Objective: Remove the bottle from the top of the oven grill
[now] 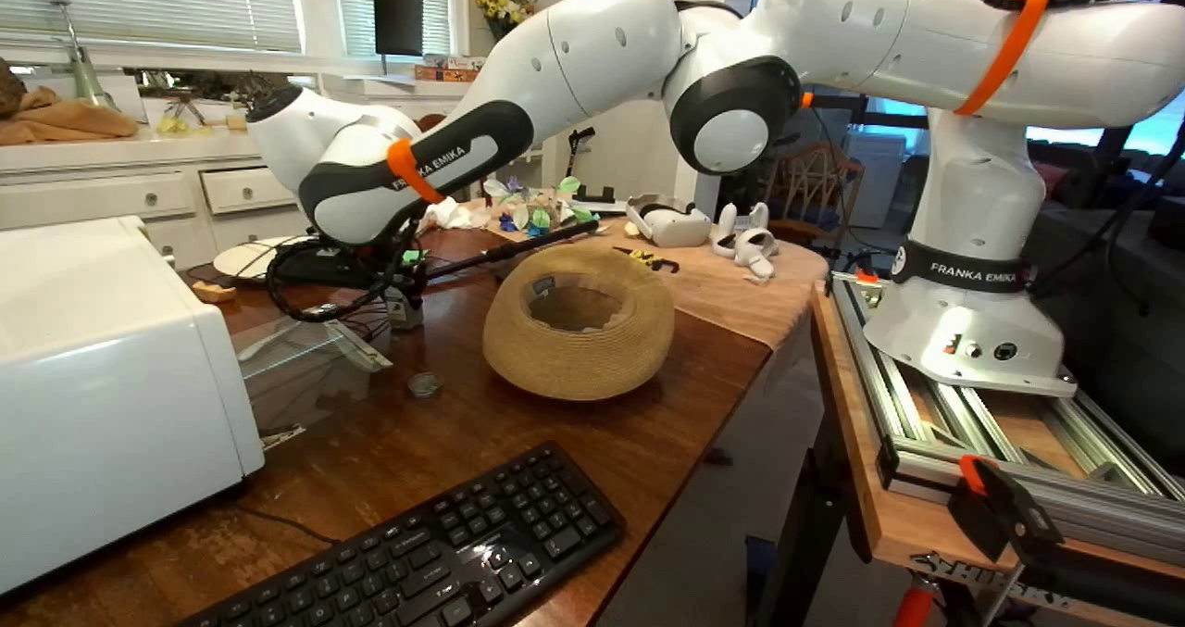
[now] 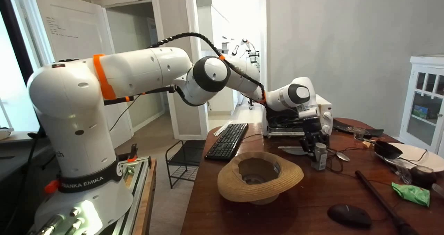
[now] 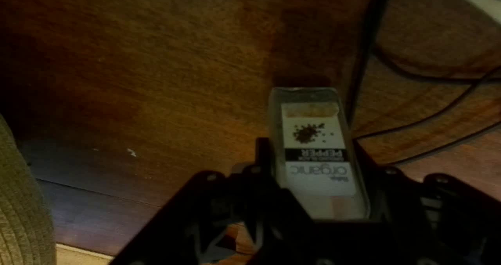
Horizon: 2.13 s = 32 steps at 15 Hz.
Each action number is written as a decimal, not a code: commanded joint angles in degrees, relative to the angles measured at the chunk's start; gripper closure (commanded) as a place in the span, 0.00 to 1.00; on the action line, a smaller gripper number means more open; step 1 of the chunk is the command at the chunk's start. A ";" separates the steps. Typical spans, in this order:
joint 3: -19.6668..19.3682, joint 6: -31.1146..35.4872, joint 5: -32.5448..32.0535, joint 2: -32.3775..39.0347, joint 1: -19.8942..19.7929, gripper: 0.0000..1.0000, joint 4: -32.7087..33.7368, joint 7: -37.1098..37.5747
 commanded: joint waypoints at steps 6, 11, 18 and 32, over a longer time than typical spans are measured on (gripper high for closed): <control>-2.06 -0.79 -2.85 0.48 2.10 0.76 -1.76 -0.29; -1.99 -1.91 -2.29 0.20 2.21 0.26 -1.95 0.07; -2.11 -3.24 -2.24 -0.23 2.17 0.00 -2.09 0.29; -0.89 -7.07 0.21 -8.69 0.73 0.00 -1.44 0.11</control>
